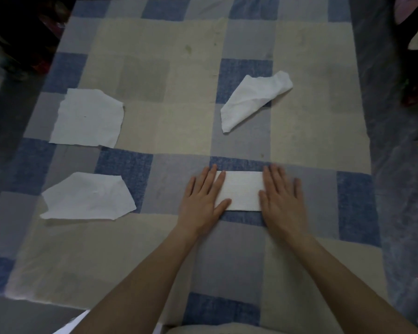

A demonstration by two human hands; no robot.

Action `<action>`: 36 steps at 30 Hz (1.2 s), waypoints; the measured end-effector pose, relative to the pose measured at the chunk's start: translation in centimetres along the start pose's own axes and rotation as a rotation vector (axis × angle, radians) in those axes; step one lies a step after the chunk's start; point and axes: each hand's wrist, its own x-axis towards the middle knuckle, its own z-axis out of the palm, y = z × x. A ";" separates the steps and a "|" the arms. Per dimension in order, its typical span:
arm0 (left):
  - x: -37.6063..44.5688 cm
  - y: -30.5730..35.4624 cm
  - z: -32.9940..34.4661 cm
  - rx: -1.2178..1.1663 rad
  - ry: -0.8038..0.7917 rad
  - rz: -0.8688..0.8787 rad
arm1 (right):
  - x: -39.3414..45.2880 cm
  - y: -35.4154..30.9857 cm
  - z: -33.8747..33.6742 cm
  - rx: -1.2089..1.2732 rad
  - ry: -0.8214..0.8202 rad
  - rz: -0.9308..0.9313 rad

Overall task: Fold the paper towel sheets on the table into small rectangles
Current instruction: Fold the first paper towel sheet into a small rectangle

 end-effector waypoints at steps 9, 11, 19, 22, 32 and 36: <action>-0.1 0.3 -0.5 0.004 -0.042 0.000 | 0.6 4.4 -3.2 0.125 0.040 0.050; 0.0 0.4 -0.7 0.009 -0.055 -0.003 | 1.7 4.3 -4.2 0.208 0.061 0.037; 0.3 0.5 -1.2 -0.024 -0.119 -0.019 | 5.7 2.8 -7.0 0.345 -0.186 -0.016; 0.3 0.5 -1.2 -0.034 -0.124 -0.025 | 6.3 2.3 -7.2 0.219 -0.288 -0.035; 0.4 0.7 -1.3 -0.033 -0.130 -0.039 | 7.1 1.5 -7.1 0.203 -0.369 -0.002; 0.3 0.7 -1.5 -0.032 -0.137 -0.033 | 7.2 1.5 -7.1 0.224 -0.387 0.027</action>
